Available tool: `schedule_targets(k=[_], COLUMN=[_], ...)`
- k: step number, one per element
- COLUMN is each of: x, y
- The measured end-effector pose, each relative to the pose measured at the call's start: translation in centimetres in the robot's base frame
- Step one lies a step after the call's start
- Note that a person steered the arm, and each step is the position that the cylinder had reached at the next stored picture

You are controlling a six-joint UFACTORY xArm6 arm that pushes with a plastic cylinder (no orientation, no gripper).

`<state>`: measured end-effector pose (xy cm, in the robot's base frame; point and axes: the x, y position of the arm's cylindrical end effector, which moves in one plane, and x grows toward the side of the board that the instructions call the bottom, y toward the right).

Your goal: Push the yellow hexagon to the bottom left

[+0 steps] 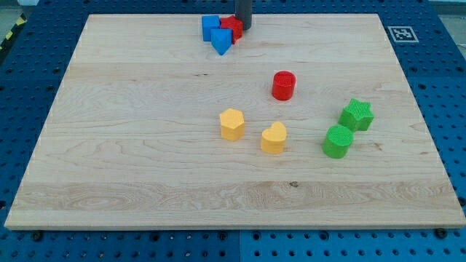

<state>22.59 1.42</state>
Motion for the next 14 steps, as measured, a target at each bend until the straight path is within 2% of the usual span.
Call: schedule_targets(k=[1, 2, 7, 10, 11, 12, 14], x=[0.4, 4.7, 7.8, 22.1, 25.0, 25.6, 27.7], y=[3.5, 5.1, 5.1, 4.8, 0.0, -5.9, -13.1])
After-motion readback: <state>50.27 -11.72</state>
